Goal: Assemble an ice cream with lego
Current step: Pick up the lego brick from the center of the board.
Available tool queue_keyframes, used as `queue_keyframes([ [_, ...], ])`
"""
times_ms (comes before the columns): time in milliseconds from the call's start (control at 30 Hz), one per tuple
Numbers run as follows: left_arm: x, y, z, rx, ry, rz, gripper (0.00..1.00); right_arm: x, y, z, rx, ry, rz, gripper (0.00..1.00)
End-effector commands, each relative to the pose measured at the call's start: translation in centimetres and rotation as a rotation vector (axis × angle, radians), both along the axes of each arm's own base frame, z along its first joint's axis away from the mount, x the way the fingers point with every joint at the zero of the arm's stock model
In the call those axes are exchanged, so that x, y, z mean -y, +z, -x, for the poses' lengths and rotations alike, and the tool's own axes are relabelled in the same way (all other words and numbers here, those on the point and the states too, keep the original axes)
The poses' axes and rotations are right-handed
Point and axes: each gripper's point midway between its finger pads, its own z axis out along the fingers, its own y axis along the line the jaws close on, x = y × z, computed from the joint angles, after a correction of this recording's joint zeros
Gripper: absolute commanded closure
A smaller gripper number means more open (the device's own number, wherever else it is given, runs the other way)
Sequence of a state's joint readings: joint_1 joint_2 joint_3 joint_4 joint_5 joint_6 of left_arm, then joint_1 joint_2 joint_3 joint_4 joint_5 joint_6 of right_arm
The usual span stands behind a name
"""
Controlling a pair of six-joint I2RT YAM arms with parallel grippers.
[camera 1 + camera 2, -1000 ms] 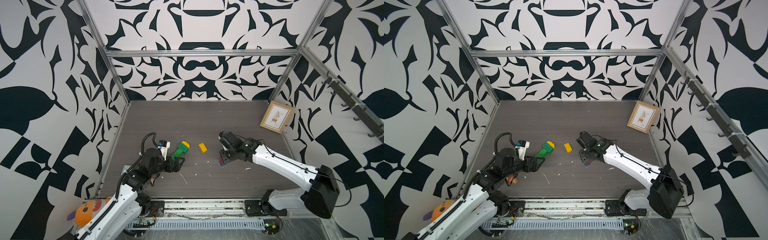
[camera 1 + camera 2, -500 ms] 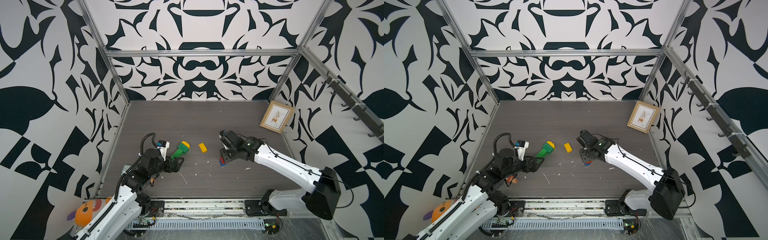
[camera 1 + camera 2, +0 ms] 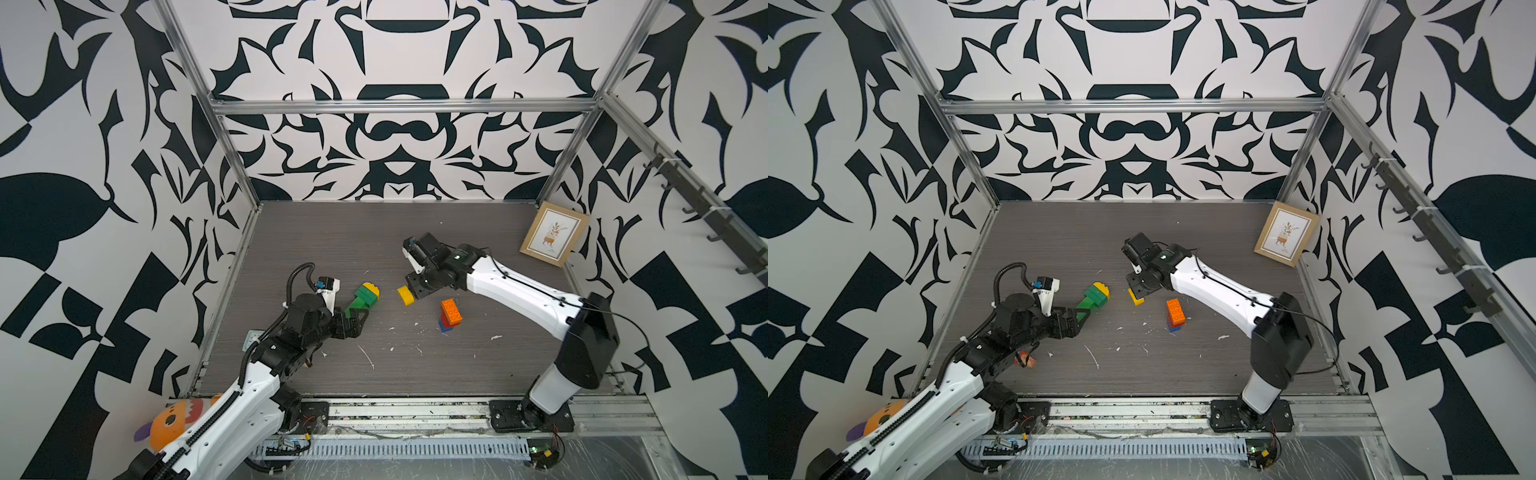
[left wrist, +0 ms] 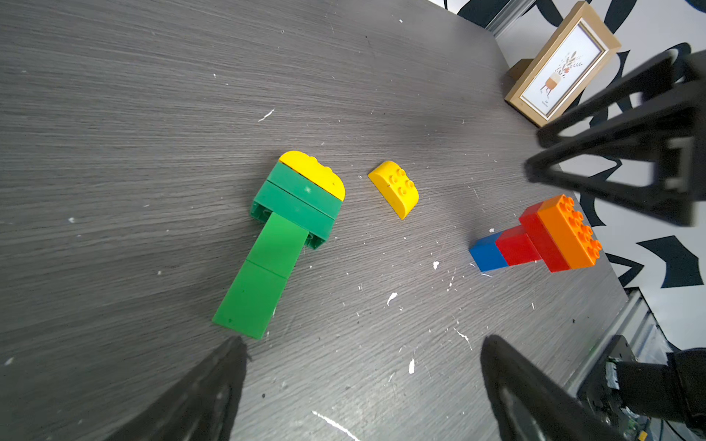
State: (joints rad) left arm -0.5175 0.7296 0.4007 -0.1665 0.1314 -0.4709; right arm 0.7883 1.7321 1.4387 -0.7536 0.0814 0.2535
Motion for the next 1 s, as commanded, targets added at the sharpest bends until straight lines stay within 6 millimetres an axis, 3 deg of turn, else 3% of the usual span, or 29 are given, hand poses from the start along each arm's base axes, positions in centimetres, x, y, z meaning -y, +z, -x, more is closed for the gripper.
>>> queue_keyframes([
  [0,0.4,0.8,-0.3,0.027,-0.01,0.023,0.01,-2.5,-0.1,-1.0,0.004,0.07,-0.03,0.45],
  [133,0.4,1.0,-0.2,0.038,-0.008,0.032,0.01,-2.8,-3.0,-1.6,-0.039,0.088,0.044,0.45],
  [333,0.2,0.3,-0.2,0.035,-0.002,0.017,0.01,-3.7,-5.4,-2.8,-0.054,0.118,0.091,0.43],
  [567,-0.1,-1.1,0.2,-0.004,0.014,0.023,0.01,-3.5,-6.8,-3.8,-0.044,0.103,0.128,0.42],
  [800,-0.3,-1.1,0.2,0.011,0.029,0.033,0.01,-3.2,-7.5,-4.5,-0.057,0.043,0.105,0.41],
  [967,-0.5,-1.1,0.1,0.012,0.037,0.019,0.01,-3.4,-8.3,-4.5,-0.096,0.007,0.059,0.49],
])
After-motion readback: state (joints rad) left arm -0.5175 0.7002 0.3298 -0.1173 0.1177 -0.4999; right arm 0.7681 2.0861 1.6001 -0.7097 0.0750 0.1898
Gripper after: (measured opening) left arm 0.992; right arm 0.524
